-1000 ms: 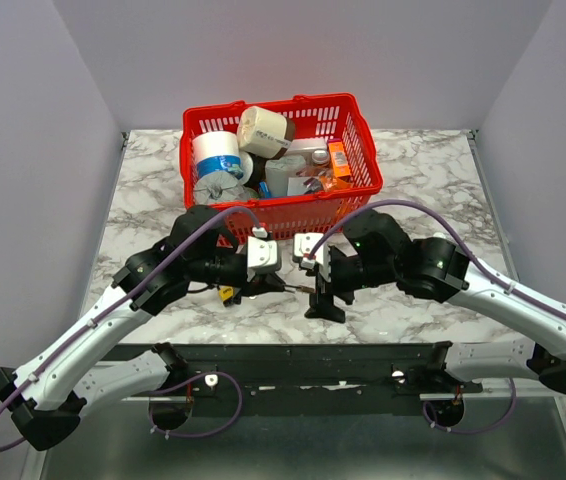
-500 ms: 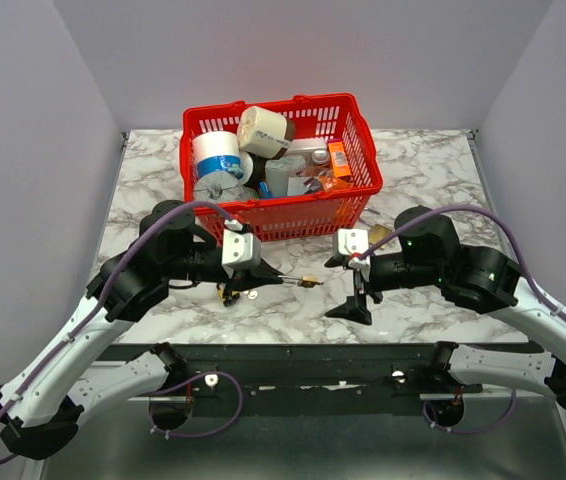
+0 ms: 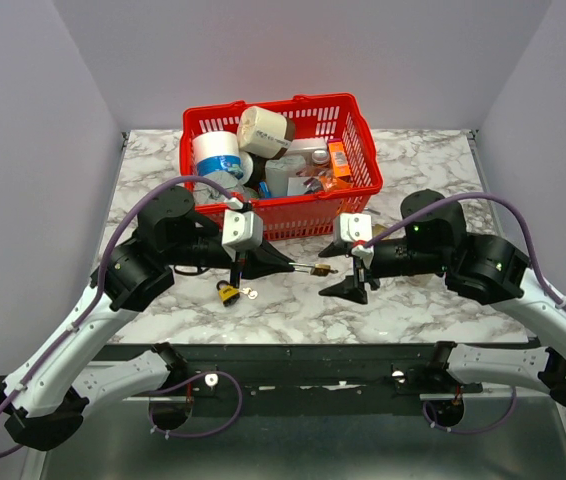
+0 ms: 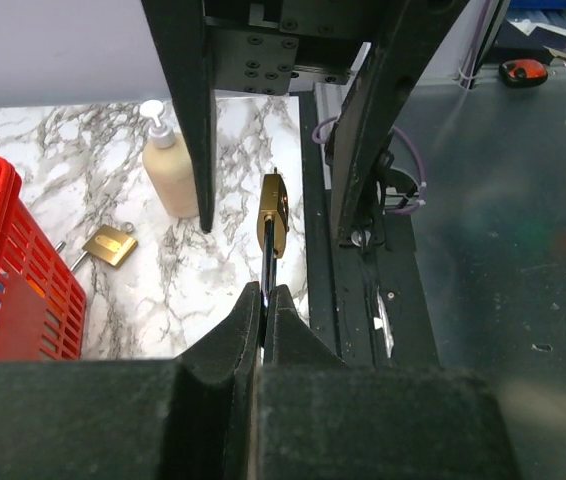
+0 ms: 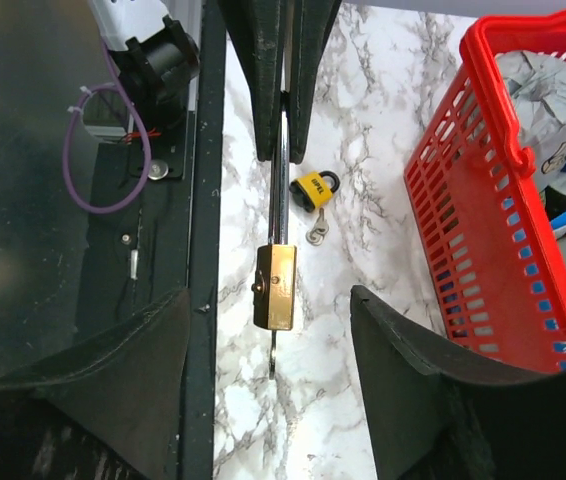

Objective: Lock with the key
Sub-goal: Lock the lock.

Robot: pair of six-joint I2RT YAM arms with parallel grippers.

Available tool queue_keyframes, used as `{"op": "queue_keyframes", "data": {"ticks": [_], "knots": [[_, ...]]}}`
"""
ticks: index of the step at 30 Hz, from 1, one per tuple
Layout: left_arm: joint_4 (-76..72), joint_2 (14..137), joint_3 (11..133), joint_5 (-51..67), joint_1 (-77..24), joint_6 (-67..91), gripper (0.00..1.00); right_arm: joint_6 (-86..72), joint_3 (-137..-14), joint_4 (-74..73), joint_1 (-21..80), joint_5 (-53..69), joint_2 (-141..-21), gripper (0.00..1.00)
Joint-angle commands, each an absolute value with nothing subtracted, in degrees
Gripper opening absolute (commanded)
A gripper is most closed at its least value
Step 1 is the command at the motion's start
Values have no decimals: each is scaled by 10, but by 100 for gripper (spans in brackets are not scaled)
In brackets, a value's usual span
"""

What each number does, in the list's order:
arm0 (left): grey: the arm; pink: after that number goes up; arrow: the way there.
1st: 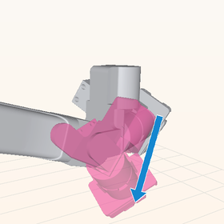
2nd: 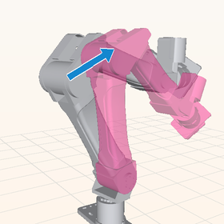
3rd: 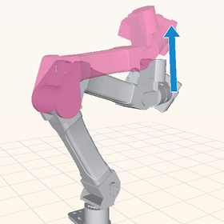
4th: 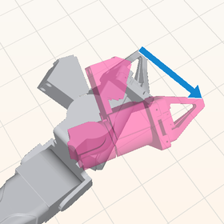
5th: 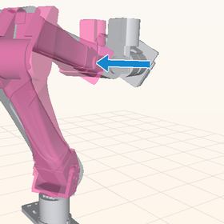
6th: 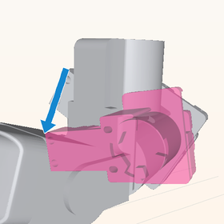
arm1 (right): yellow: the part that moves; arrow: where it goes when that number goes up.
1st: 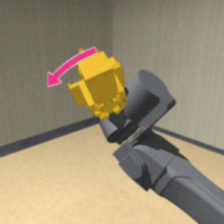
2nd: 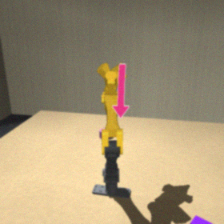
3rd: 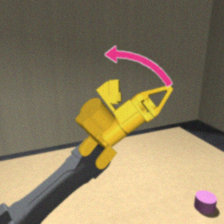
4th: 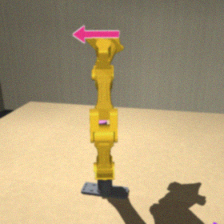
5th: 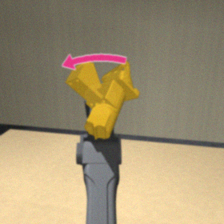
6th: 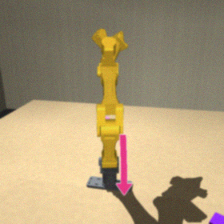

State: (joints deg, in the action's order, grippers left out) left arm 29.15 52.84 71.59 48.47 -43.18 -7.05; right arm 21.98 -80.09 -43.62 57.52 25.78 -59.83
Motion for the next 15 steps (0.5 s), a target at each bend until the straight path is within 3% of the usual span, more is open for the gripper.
{"op": "queue_keyframes", "data": {"ticks": [1, 6, 13, 15], "knots": [[250, 525, 724, 497, -430, -49, 0, 214, -816, -439, 573, 271, -606, 61], [251, 525, 725, 497, -430, -43, 0, 212, -818, -441, 573, 261, -620, 51], [250, 525, 714, 497, -430, -45, 0, 204, -826, -439, 574, 259, -628, 22], [248, 526, 712, 493, -430, -45, 0, 201, -826, -440, 574, 262, -628, 19]]}}
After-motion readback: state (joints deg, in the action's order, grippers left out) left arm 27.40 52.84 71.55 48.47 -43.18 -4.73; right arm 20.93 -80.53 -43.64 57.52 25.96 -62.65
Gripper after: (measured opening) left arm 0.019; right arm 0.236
